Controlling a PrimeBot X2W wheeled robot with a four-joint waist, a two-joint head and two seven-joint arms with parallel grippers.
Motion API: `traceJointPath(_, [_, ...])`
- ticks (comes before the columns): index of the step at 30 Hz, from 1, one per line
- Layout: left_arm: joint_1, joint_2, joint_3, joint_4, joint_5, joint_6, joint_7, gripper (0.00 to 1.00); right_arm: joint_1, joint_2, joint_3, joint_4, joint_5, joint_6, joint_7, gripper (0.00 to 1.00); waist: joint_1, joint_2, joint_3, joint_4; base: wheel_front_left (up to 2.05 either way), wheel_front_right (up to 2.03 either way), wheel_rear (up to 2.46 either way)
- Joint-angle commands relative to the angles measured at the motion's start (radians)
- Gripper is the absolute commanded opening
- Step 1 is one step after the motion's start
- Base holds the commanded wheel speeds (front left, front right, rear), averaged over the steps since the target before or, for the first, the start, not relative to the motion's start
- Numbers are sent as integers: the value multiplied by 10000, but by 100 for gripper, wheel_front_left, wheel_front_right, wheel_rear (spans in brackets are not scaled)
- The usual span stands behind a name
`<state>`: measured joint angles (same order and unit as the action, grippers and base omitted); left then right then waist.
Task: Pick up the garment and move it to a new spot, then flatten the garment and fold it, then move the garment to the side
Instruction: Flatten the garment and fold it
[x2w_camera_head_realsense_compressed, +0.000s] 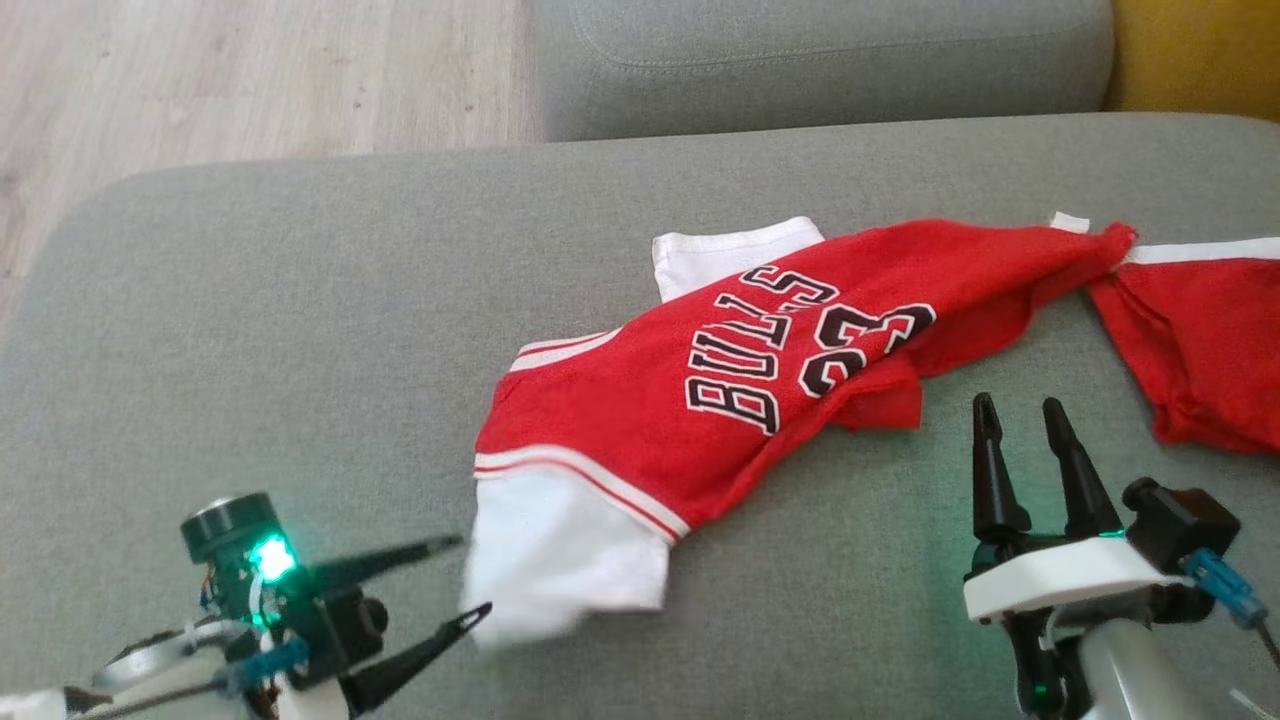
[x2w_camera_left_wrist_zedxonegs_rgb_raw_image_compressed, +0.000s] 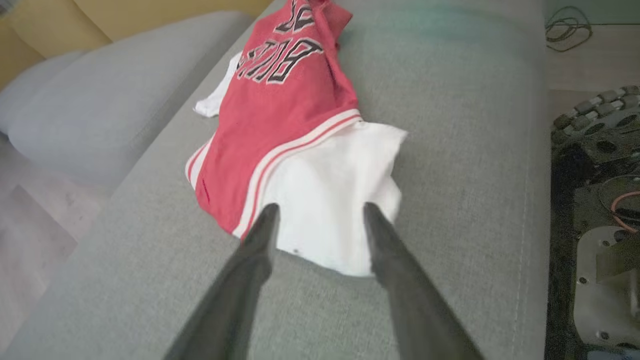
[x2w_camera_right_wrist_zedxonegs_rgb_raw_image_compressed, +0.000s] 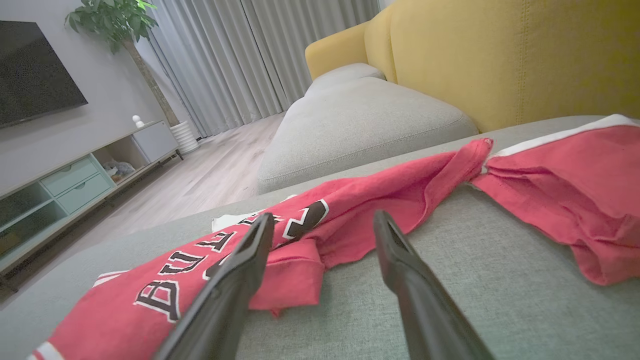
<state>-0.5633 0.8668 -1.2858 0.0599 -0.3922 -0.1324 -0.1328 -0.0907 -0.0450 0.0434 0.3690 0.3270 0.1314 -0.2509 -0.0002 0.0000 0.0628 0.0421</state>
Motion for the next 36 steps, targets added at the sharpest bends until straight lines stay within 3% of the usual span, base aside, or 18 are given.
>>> traceJointPath(1, [-343, 200, 470, 47, -305, 23, 134, 100, -99, -53, 295, -261, 4, -7, -109, 100, 2, 0, -37, 6, 0, 0, 0])
traceJointPath(4, [-413, -86, 747, 382, -608, 405, 224, 100, -71, -53, 286, -256, -12, -7, -109, 100, 2, 0, -99, 23, 0, 0, 0])
traceJointPath(9, [-334, -845, 2016, 738, -1770, 1899, -406, 100, -42, -53, 192, -291, -81, -7, -109, 100, 2, 0, -208, 37, 0, 0, 0])
traceJointPath(14, [154, -1882, 4029, 792, -3316, 3689, -1176, 100, -26, -53, 45, -619, -95, -7, -109, 100, 2, 0, -288, 35, 0, 0, 0])
traceJointPath(15, [154, -1882, 4029, 792, -3316, 3689, -1176, 100, -26, -53, 45, -619, -95, -7, -109, 100, 2, 0, -288, 35, 0, 0, 0])
traceJointPath(17, [571, -2320, 4963, 613, -3583, 4389, -1269, 100, -3, -53, -38, -759, -157, -7, -109, 100, 2, 0, -327, 19, 0, 0, 0])
traceJointPath(20, [1611, -3313, 6613, -68, -3697, 4912, -1283, 100, 54, -53, -199, -964, -188, -7, -109, 100, 2, 0, -324, 43, 0, 0, 0])
traceJointPath(23, [2793, -4382, 7916, -422, -3499, 4863, -1286, 100, 123, -53, -283, -1111, -201, -7, -109, 100, 2, 0, -255, 96, 0, 0, 0])
traceJointPath(27, [3780, -5499, 8707, -276, -2736, 4275, -1287, 100, 190, -53, -192, -1133, -319, -7, -109, 100, 2, 0, -68, 177, 0, 0, 0])
traceJointPath(36, [3721, -6610, 9515, 584, -1422, 2970, -1289, 100, -636, -53, -35, -27, -1468, -7, 747, 100, 2, 0, 576, 439, 0, 0, 0])
